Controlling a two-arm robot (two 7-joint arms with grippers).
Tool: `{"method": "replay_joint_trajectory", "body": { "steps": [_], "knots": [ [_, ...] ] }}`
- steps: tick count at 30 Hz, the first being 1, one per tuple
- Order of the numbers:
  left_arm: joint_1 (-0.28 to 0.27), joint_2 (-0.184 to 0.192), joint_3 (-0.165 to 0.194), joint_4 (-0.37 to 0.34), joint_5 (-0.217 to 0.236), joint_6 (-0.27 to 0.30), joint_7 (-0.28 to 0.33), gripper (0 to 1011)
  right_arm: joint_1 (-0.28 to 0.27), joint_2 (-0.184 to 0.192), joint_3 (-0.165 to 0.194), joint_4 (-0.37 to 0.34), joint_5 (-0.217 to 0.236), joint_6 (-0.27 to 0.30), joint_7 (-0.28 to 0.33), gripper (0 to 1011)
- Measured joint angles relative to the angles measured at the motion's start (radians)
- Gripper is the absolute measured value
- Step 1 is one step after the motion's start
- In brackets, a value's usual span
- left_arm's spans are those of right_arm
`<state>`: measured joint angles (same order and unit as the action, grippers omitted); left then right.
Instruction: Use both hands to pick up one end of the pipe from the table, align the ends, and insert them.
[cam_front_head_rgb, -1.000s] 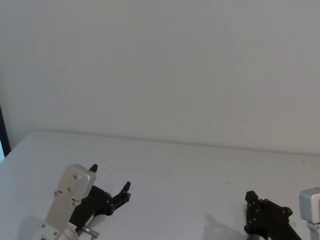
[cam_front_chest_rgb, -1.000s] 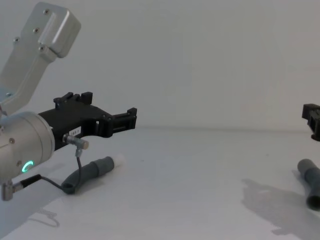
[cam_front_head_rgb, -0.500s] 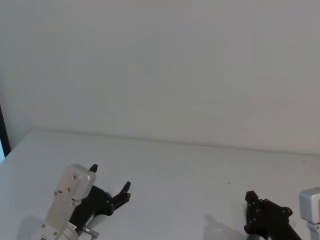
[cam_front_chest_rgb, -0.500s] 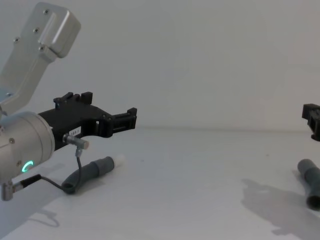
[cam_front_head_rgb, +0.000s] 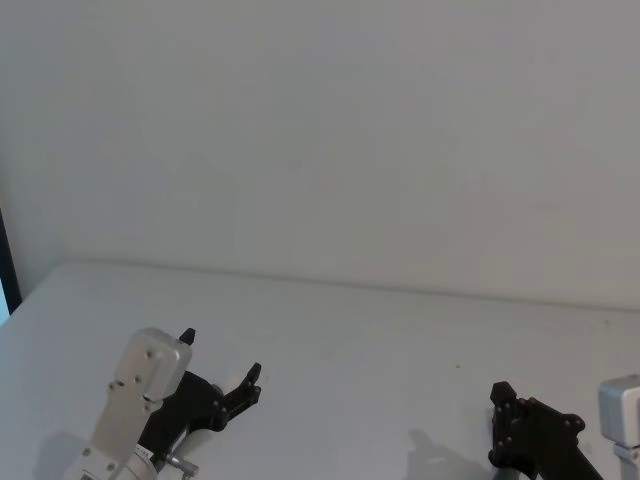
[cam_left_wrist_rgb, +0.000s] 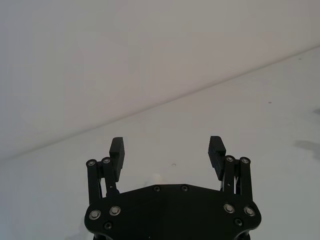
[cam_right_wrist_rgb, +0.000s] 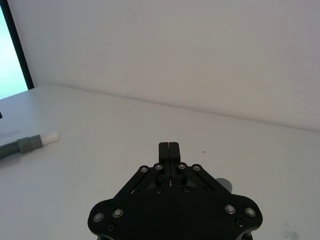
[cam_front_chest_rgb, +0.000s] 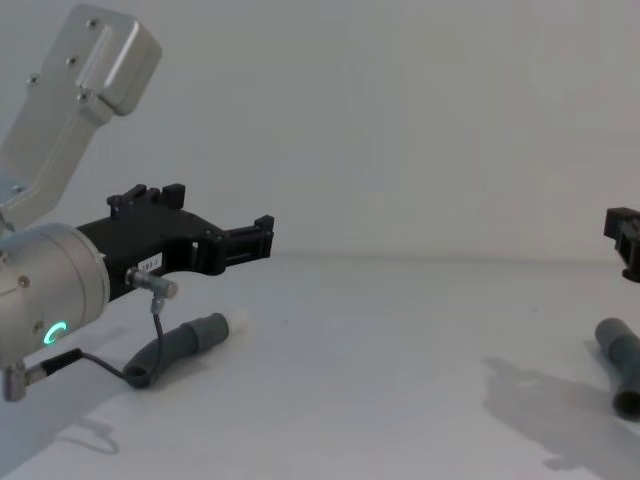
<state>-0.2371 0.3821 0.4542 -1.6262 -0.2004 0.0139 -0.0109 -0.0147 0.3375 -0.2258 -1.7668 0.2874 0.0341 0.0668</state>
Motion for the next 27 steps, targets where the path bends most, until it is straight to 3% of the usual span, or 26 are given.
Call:
{"method": "replay_joint_trajectory", "body": {
  "steps": [27],
  "knots": [
    [0.0,0.0,0.0,0.0,0.0,0.0,0.0,1002,0.0,0.0,0.0,0.0,0.0,0.0,0.0,0]
  ]
}}
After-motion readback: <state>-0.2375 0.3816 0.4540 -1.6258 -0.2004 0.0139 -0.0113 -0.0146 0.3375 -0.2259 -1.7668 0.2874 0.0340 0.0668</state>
